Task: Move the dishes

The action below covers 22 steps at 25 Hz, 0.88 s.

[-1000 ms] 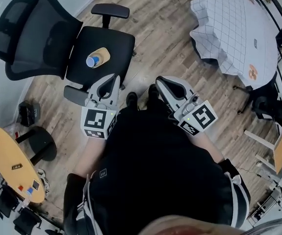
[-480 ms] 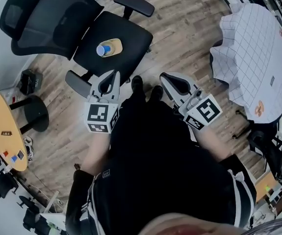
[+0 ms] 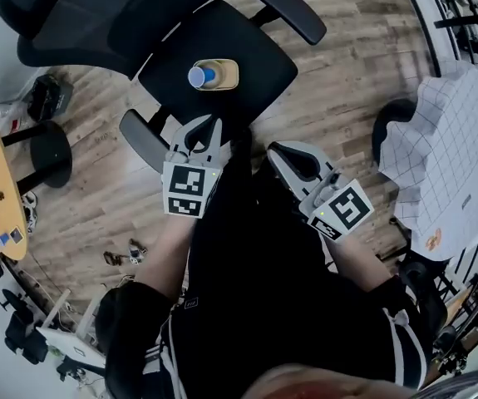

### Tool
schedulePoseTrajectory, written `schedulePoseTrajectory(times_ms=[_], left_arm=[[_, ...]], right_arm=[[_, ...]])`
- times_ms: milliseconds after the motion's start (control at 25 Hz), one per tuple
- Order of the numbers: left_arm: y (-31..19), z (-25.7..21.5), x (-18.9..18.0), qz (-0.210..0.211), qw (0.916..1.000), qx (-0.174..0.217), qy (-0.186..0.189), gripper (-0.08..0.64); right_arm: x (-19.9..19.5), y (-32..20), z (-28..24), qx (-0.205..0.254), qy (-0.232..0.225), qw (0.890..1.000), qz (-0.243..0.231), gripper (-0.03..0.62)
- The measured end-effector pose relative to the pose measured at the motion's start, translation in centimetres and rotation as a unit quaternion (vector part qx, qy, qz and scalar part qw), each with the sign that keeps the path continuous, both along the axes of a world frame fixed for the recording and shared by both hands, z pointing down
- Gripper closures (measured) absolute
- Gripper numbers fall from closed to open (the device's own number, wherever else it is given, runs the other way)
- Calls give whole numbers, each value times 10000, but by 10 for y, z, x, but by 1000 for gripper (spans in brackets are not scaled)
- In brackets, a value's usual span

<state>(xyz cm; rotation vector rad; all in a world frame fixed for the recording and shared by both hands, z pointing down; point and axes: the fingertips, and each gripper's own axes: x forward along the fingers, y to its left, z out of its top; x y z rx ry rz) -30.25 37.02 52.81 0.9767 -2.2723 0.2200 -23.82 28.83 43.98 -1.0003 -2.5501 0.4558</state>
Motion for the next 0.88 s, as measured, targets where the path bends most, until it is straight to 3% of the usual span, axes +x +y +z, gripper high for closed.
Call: schedulePoseTrajectory(times_ms=[440, 680, 880], left_arm=[[19, 111, -65, -270, 9987, -260, 341, 550], [29, 177, -90, -541, 9951, -497, 669, 488], [33, 229, -102, -522, 9903, -766, 1037, 417]], right_arm=[[-63, 25, 86, -82, 353, 9988, -316, 571], [-72, 23, 135, -121, 593, 9977, -307, 571], [-80, 11, 167, -124, 739, 9971, -100, 571]])
